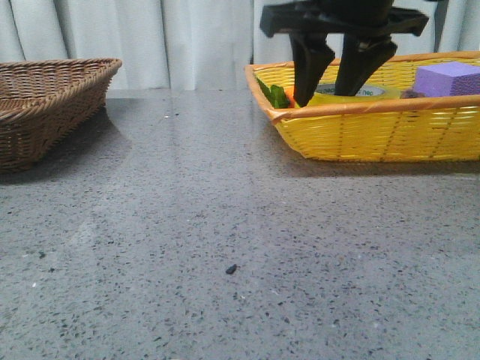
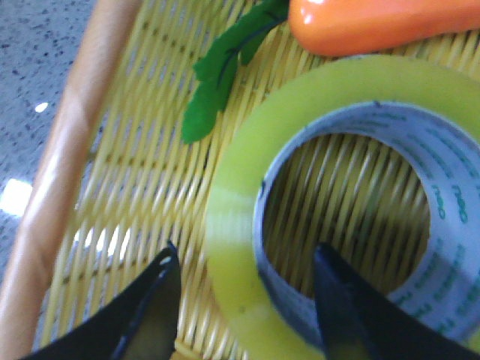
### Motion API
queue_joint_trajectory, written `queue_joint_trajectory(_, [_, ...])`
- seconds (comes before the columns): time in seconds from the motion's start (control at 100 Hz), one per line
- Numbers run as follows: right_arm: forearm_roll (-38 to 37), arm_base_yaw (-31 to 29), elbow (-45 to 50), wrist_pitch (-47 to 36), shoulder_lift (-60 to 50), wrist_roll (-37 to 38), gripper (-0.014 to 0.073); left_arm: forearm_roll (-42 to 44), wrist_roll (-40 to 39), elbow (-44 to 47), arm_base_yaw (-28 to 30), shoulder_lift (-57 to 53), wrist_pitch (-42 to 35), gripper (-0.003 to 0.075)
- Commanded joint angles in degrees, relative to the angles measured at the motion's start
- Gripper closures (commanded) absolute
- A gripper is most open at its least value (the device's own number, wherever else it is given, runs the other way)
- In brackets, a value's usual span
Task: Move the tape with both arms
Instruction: 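Lower the right gripper into the yellow basket and grasp the yellow tape roll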
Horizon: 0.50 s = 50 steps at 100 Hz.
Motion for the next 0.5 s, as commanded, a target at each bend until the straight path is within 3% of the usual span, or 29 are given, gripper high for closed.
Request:
queue_joint_trajectory(0.0, [0.0,0.0,-2.4,-2.4,-1.1,-0.7,0.0265,-0.6,0.0,-2.2,0.1,0.7,-4.2,0.0741])
queue_joint_trajectory(0.22, [-1.3,0.0,-2.4,-2.5,1.0,-0.7,0.027,-0.6,0.0,-2.2,0.1,0.7,-4.2,0.0741])
queue_joint_trajectory(0.49, [-1.3,0.0,-3.8,-2.2,0.9,-0.7,0.0552,-0.6,0.0,-2.2,0.1,0.7,-4.1,0.0741])
